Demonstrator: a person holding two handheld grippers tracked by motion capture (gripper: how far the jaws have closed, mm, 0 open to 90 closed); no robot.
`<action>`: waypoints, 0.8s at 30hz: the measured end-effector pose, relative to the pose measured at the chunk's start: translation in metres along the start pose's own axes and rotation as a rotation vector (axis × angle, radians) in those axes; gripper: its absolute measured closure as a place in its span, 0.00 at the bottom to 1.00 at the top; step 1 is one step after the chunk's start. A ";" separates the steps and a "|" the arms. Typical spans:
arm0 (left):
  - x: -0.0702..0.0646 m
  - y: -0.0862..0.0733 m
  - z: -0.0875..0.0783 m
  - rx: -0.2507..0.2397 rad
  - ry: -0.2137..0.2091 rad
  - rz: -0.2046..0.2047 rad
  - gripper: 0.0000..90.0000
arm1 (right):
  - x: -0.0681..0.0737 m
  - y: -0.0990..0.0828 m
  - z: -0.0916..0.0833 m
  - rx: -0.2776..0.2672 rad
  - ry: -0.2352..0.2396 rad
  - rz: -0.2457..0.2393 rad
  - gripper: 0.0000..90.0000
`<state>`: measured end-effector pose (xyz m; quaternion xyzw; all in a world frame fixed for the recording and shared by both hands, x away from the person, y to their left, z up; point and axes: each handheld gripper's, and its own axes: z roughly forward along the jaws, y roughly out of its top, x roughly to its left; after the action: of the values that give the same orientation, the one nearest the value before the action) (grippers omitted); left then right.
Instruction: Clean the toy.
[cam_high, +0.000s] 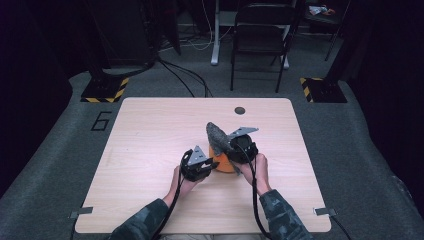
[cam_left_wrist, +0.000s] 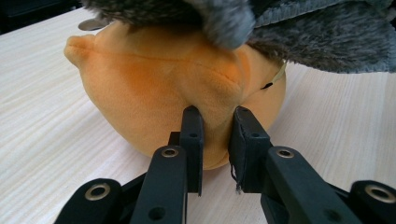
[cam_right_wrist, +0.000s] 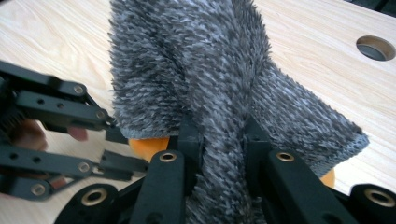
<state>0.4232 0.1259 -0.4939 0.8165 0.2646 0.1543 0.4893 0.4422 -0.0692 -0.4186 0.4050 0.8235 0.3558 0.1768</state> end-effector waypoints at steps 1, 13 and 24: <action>0.000 0.000 0.000 0.000 0.000 0.000 0.85 | 0.000 0.000 0.000 0.000 0.000 0.000 0.83; 0.002 -0.003 0.001 0.005 -0.004 -0.018 0.85 | -0.042 -0.021 0.002 0.069 -0.069 0.084 0.83; 0.010 -0.006 -0.001 0.003 -0.011 -0.057 0.85 | -0.085 -0.064 0.036 0.244 -0.078 0.240 0.83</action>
<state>0.4296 0.1343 -0.4988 0.8103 0.2852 0.1355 0.4937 0.4806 -0.1474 -0.4899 0.5323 0.7989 0.2557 0.1145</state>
